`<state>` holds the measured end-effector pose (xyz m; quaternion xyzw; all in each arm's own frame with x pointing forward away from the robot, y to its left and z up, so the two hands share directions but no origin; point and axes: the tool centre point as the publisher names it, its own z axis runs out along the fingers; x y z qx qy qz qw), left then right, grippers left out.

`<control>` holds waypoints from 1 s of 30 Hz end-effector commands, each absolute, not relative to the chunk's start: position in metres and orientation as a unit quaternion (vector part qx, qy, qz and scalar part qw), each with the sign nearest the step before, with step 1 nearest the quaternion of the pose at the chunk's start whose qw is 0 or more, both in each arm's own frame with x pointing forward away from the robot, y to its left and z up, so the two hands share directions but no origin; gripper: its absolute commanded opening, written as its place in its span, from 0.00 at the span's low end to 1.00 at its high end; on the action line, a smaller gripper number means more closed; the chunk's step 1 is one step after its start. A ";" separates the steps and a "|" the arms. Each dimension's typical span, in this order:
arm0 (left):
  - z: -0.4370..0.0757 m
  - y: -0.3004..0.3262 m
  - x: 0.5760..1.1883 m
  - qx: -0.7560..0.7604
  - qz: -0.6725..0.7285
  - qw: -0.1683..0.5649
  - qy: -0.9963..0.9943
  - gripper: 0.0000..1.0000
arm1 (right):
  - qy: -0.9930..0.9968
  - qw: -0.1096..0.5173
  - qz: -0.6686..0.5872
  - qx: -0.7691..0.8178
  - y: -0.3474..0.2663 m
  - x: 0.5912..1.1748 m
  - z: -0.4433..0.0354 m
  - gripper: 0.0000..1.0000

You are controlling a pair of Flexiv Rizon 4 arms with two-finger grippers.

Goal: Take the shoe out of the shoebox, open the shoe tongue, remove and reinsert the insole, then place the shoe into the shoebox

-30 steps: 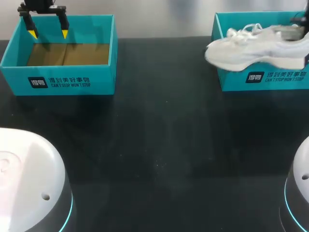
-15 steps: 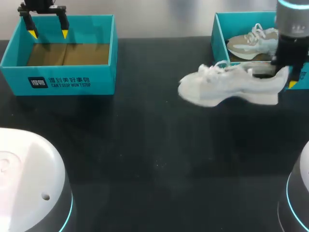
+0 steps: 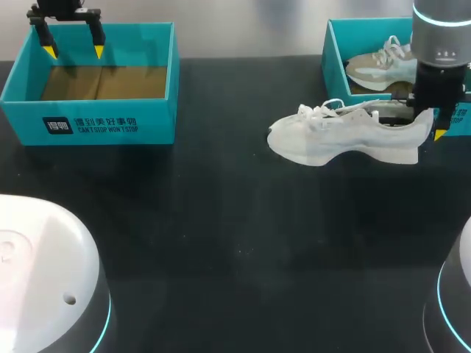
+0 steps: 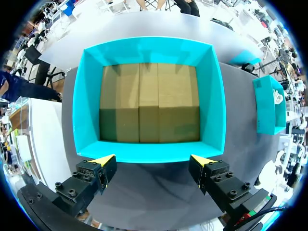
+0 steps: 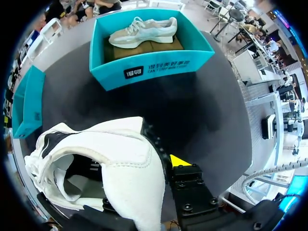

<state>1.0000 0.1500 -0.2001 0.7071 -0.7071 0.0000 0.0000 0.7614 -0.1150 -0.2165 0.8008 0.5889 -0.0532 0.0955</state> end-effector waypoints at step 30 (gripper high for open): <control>-0.200 0.150 1.000 0.707 0.000 0.000 -0.707 1.00 | 0.542 0.125 -0.102 0.825 0.016 0.664 -0.257 0.00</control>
